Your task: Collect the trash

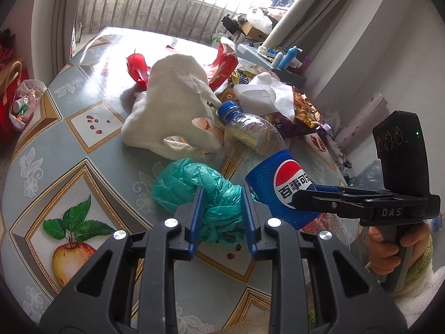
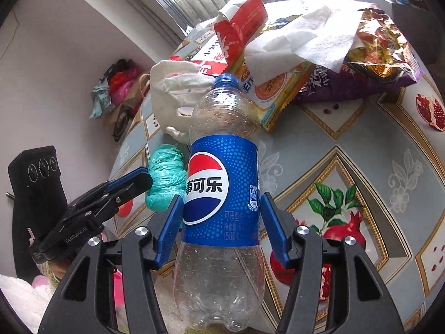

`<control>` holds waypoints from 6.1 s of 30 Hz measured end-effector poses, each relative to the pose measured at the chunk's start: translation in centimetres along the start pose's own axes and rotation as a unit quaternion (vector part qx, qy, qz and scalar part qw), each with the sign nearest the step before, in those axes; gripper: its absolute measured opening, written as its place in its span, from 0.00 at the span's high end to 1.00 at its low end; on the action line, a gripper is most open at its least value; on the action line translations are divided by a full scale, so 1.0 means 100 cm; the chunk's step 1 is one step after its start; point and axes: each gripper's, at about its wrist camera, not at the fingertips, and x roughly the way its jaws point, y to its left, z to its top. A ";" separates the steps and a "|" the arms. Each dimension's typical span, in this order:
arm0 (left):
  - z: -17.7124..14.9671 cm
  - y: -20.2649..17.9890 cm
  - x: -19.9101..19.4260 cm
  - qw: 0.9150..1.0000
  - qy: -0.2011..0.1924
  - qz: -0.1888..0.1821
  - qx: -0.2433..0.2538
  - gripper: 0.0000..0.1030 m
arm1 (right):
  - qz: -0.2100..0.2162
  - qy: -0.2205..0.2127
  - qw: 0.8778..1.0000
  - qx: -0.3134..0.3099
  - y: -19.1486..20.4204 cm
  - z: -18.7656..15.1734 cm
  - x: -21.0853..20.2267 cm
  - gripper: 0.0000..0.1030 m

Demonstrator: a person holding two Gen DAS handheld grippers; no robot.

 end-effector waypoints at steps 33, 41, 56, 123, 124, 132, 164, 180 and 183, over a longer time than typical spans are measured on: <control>0.011 0.009 0.031 0.983 0.032 -0.044 -0.178 0.38 | -0.031 -0.022 0.999 0.023 -0.026 -0.030 -0.039 0.46; 0.008 0.005 0.043 0.979 0.025 -0.037 -0.201 0.56 | -0.031 -0.022 0.999 0.022 -0.025 -0.029 -0.039 0.46; -0.006 -0.008 0.007 0.991 0.108 -0.064 -0.044 0.66 | -0.046 -0.012 0.999 0.022 -0.030 -0.041 -0.051 0.46; 0.022 -0.245 0.094 0.957 0.158 -0.181 0.160 0.56 | -0.021 -0.245 0.918 0.312 -0.183 -0.172 -0.205 0.44; 0.022 -0.263 0.107 0.951 0.172 -0.188 0.172 0.56 | -0.030 -0.255 0.907 0.334 -0.199 -0.182 -0.213 0.44; -0.004 -0.389 0.236 0.906 0.286 -0.172 0.260 0.56 | -0.047 -0.274 0.822 0.496 -0.310 -0.247 -0.216 0.44; 0.022 -0.365 0.154 0.944 0.119 -0.107 0.290 0.31 | -0.200 -0.272 0.846 0.412 -0.303 -0.223 -0.217 0.25; 0.048 -0.165 -0.009 0.987 -0.058 0.056 0.141 0.19 | -0.172 -0.293 0.922 0.188 -0.169 -0.136 -0.225 0.23; 0.055 -0.130 -0.029 0.988 -0.086 0.074 0.109 0.19 | -0.157 -0.279 0.934 0.160 -0.152 -0.114 -0.214 0.23</control>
